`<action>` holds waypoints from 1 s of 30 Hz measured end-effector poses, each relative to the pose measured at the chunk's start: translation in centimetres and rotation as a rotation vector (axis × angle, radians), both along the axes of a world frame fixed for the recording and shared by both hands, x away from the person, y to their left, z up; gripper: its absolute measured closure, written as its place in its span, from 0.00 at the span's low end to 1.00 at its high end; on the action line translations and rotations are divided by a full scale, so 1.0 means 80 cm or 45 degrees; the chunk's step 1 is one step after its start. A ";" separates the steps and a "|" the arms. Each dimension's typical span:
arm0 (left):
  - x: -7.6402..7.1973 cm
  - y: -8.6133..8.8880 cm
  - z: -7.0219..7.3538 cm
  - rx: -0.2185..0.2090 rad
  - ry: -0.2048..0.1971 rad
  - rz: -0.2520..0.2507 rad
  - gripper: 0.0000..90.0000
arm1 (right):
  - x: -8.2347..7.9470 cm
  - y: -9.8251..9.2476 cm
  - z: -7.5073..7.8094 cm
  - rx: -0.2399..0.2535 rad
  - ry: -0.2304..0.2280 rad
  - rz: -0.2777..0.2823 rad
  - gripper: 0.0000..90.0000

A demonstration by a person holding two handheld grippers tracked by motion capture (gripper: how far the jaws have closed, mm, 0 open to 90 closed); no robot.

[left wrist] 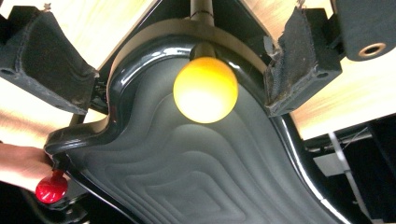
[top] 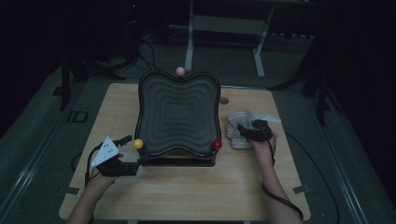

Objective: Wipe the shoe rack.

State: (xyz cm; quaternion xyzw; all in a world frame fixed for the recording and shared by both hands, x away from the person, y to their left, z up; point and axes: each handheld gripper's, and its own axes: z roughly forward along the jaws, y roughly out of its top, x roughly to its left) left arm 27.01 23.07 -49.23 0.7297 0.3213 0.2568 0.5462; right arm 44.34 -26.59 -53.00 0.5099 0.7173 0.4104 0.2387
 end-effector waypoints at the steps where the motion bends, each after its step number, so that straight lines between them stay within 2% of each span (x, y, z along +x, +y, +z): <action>1: -0.001 0.001 0.000 -0.005 0.000 0.003 0.10 | -0.005 -0.002 0.002 0.010 -0.019 0.010 0.26; 2: -0.002 0.002 -0.001 -0.003 0.002 0.002 0.10 | -0.009 -0.003 0.003 0.018 -0.042 0.016 0.22; 4: -0.003 0.004 -0.002 0.000 0.010 0.005 0.10 | -0.018 -0.003 0.004 -0.006 -0.089 0.054 0.19; 5: -0.004 0.004 -0.003 0.008 0.008 0.009 0.10 | -0.023 -0.003 0.004 -0.011 -0.094 0.079 0.18; 7: -0.005 0.005 -0.003 0.004 0.010 0.006 0.10 | -0.032 -0.003 0.004 0.005 -0.056 0.118 0.17; 8: -0.006 0.005 -0.003 0.006 0.007 0.008 0.10 | -0.036 -0.003 0.004 0.008 -0.055 0.133 0.17; 10: -0.007 0.006 -0.004 0.005 0.005 0.010 0.10 | -0.049 -0.006 0.005 0.026 -0.090 0.140 0.17; 13: -0.008 0.006 -0.004 0.006 0.009 0.006 0.10 | -0.059 -0.009 0.007 0.008 -0.096 0.143 0.17; 16: -0.010 0.006 -0.003 0.008 0.008 0.005 0.10 | -0.073 -0.014 0.008 0.036 -0.111 0.136 0.16; 20: -0.014 0.008 -0.004 0.002 0.010 0.009 0.10 | -0.091 -0.020 0.006 0.038 -0.131 0.133 0.15; 30: -0.027 0.016 -0.014 -0.009 0.031 0.027 0.10 | -0.129 -0.035 -0.006 0.021 -0.139 0.147 0.15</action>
